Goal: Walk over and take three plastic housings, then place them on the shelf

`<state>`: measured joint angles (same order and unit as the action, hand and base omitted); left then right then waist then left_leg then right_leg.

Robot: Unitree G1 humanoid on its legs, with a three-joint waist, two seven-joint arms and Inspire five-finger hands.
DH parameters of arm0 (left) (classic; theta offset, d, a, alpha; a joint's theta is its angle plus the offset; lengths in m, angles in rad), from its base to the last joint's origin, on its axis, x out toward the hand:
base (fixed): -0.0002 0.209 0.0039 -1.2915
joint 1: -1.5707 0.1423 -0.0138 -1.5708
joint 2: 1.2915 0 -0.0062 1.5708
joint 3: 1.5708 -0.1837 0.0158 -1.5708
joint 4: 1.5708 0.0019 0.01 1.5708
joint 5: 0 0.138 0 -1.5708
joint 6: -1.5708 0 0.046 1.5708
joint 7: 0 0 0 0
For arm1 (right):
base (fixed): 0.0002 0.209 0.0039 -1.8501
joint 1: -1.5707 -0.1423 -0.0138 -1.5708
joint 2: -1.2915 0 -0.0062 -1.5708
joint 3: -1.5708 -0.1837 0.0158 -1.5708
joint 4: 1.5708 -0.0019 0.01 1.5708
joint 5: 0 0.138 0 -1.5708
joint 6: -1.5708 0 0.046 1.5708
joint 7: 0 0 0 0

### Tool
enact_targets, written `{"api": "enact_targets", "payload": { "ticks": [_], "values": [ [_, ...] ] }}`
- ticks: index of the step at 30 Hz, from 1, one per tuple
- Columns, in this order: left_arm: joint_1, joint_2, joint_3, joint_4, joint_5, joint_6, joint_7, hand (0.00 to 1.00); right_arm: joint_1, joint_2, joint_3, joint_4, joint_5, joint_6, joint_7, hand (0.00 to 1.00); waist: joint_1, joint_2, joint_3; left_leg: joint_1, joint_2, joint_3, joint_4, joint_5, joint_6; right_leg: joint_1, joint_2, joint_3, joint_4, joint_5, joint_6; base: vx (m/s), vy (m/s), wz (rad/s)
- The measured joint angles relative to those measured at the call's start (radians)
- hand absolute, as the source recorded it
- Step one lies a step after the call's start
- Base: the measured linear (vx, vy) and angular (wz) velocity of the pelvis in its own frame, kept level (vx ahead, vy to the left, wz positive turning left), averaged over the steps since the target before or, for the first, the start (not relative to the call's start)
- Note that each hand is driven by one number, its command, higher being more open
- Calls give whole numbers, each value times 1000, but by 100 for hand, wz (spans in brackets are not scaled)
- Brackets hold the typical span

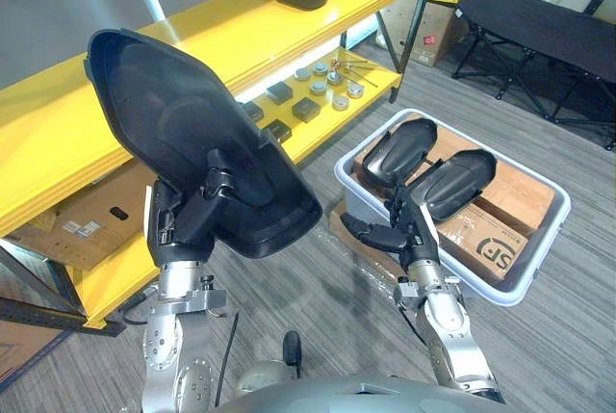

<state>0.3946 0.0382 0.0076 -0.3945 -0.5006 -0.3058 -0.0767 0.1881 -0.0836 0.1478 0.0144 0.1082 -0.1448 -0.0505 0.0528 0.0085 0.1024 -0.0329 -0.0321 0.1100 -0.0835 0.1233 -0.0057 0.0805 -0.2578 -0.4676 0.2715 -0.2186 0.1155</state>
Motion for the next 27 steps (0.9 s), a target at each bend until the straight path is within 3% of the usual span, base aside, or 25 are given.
{"api": "enact_targets", "payload": {
  "ticks": [5, 8, 9, 10, 11, 12, 14, 17, 18, 20, 22, 23, 24, 26, 27],
  "values": [
    [10, -1, 15, 0, 2, 0, 18, 0, -14, 6, 4, -25, 38, -45, -27, 100, 6, -12, 28, -18, -41, 23, 87, -59, 34, 11, -71, -11, 63, -49, 8, -29, 50, 10],
    [9, -2, 51, -2, 40, -2, 21, 0, -15, 14, -18, -25, 65, -65, -50, 100, 12, -26, 36, -24, -62, 67, 115, -94, 51, 14, -112, -28, 102, -60, -19, 73, 78, 26],
    [9, -4, 72, 0, 48, -3, 23, 0, -15, 12, -35, -24, 66, -65, -51, 100, 1, -24, 46, -10, -68, 65, 115, -101, 64, -40, -142, -10, 264, -22, -101, 72, 52, 31],
    [9, -1, 78, 0, 48, -3, 23, 0, -12, 13, -43, -24, 66, -65, -47, 100, -4, -19, 47, 3, -68, 55, 112, -105, 70, -81, -146, 23, 347, 14, -150, 124, 77, 35],
    [1, 8, 90, -1, 48, -4, 25, 0, -13, 10, -58, -24, 66, -66, -44, 100, -11, -11, 57, 27, -54, 25, 103, -106, 79, -146, -148, 80, 458, 63, -167, 169, 76, 38],
    [-15, 26, 102, -1, 46, -8, 37, 0, -13, 15, -74, -25, 66, -70, -42, 100, -25, -4, 58, 43, -35, -8, 92, -107, 93, -183, -113, 114, 469, 17, -118, 188, 41, 41],
    [-54, 41, 123, -1, 43, -14, 56, 0, -29, 15, -103, -34, 66, -94, -40, 100, -27, -10, 57, 47, -20, -31, 81, -109, 93, -232, -61, 118, 356, 0, -111, 182, 3, 38],
    [-126, 44, 135, 42, 42, -15, 95, 0, -70, 14, -155, -82, 66, -103, -52, 100, -36, -8, 62, 70, -22, -79, 79, -125, 78, -318, -11, 205, 164, 43, -51, 223, -36, 45],
    [-135, 50, 127, 60, 41, -15, 114, 0, -71, 14, -161, -109, 66, -103, -60, 100, -50, -5, 62, 83, -25, -108, 84, -132, 60, -340, -5, 267, 136, 68, -13, 284, -79, 80],
    [-145, 56, 115, 87, 41, -9, 123, 0, -59, 14, -171, -148, 66, -105, -67, 100, -71, -6, 62, 111, -28, -173, 104, -145, 39, -331, -7, 318, 128, 86, 14, 272, -127, 117],
    [-148, 57, 105, 90, 40, -5, 123, 0, -56, 13, -194, -158, 64, -117, -69, 100, -78, -16, 55, 126, -25, -222, 127, -174, -5, -245, -6, 282, 29, 117, 36, 297, -225, 132],
    [-152, 59, 106, 85, 40, -4, 121, 0, -58, 13, -213, -158, 64, -129, -66, 100, -71, -38, 42, 119, -24, -200, 146, -221, -39, -172, -10, 240, -76, 201, 10, 215, -308, 121],
    [-155, 55, 119, 86, 39, -8, 113, 0, -68, 1, -230, -151, 63, -144, -64, 100, -62, -61, 26, 98, 34, -43, 199, -262, -33, -100, -13, 179, -162, 274, 26, 219, -328, 102],
    [-144, 10, 109, 96, 31, 8, 108, 0, -100, -51, -268, -137, 64, -151, -63, 100, -58, 13, 24, 55, 154, 113, 267, -263, -73, -51, 35, 103, -199, 286, -6, 156, -216, 83],
    [-146, 3, 102, 102, 31, 9, 101, 0, -106, -64, -284, -135, 64, -151, -63, 100, -57, 29, 25, 56, 169, 136, 267, -257, -87, -39, 40, 84, -207, 284, -7, 141, -119, 88]
  ]
}}
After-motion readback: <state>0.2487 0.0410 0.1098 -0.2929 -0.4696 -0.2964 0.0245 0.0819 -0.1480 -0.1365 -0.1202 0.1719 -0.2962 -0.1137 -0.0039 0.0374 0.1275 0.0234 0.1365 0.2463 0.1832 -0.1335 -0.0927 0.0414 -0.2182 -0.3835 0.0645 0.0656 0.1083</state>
